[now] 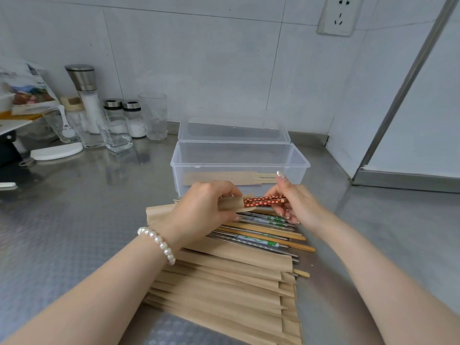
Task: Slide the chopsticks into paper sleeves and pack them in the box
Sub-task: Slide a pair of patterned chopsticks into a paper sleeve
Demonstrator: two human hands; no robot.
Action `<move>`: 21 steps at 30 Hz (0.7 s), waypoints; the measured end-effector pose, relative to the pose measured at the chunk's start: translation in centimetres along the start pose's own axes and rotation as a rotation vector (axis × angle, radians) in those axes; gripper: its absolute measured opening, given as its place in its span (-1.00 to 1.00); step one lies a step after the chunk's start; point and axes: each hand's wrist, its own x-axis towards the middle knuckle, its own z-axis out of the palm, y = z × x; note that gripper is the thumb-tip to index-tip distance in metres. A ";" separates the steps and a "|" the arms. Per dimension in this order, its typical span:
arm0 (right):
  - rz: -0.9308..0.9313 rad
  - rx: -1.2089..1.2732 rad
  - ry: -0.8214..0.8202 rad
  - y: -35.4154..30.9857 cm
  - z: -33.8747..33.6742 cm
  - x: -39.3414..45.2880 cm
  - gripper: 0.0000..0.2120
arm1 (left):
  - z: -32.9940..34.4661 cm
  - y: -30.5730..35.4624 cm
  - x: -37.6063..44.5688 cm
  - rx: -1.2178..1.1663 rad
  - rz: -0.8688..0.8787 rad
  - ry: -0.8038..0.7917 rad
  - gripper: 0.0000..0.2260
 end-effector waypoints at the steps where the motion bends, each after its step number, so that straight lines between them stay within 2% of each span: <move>1: -0.011 -0.014 -0.003 0.0 0.1 0.1 -0.40 | 0.0 0.0 0.0 -0.005 0.004 0.002 -0.65; 5: -0.041 -0.088 -0.010 0.0 0.4 0.1 -0.27 | 0.1 0.1 -0.1 -0.021 0.017 0.008 -0.66; 9: -0.101 -0.207 0.060 0.2 0.9 0.1 -0.48 | 0.3 0.2 -0.1 -0.016 0.038 0.008 -0.65; 14: -0.111 -0.135 0.152 0.4 0.6 0.4 -0.49 | -0.5 0.3 0.0 0.022 0.060 -0.014 -0.61; 16: -0.097 -0.100 0.203 0.4 -0.3 0.4 -0.49 | -1.9 0.0 0.2 0.066 0.030 0.066 -0.64; 18: -0.070 -0.056 0.271 0.5 -1.6 0.2 -0.49 | -3.4 -0.5 0.4 -0.021 -0.042 0.200 -0.74; 21: -0.043 0.032 0.338 0.5 -3.1 -0.1 -0.51 | -4.3 -1.3 0.8 -0.319 -0.163 0.306 -0.59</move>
